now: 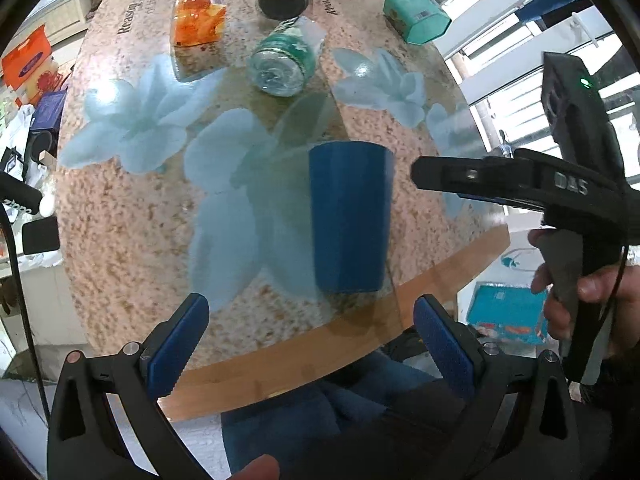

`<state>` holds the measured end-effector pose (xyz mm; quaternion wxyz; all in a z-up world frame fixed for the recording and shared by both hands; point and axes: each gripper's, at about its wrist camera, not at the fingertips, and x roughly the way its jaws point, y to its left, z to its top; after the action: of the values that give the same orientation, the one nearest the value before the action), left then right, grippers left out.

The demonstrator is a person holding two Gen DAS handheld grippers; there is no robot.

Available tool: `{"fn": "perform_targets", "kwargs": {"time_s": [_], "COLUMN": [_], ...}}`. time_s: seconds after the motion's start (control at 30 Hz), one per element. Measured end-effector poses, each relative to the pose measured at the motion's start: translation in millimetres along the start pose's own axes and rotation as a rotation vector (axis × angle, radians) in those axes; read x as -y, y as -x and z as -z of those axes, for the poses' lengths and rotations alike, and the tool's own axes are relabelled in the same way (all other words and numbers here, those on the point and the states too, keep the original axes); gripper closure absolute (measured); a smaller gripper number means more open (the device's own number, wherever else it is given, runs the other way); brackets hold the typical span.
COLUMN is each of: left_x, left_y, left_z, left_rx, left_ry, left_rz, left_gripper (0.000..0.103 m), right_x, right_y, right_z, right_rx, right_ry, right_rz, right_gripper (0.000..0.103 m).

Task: Flip cup upright
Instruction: 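Rotate the held blue cup upright while the right tool approaches its rim, then grasp the blue cup rim with the right gripper while the left gripper releases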

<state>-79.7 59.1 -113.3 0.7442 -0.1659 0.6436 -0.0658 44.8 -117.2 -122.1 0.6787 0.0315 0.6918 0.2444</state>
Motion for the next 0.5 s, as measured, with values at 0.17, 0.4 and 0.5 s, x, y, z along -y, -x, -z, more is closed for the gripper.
{"fn": "perform_targets", "kwargs": {"time_s": [0.17,0.4,0.5], "left_x": [-15.0,-33.9,-38.5], "left_y": [5.3,3.2,3.2], "left_z": [-2.7,-2.0,-1.9], "left_rx": [-0.01,-0.037,-0.036], "left_ry": [-0.066,-0.107,-0.116], "left_rz": [0.008,0.061,0.067], "left_gripper": [0.0,0.0,0.0], "right_x": [-18.3,-32.1,-29.4], "right_y": [-29.0,-58.3,-67.3], "right_z": [-8.9,-14.3,-15.4], "right_rx": [-0.052,-0.097,-0.122], "right_ry": [-0.049,-0.1,-0.139], "right_rz": [0.053,0.137,0.149], "right_gripper": [0.0,0.0,0.0]}}
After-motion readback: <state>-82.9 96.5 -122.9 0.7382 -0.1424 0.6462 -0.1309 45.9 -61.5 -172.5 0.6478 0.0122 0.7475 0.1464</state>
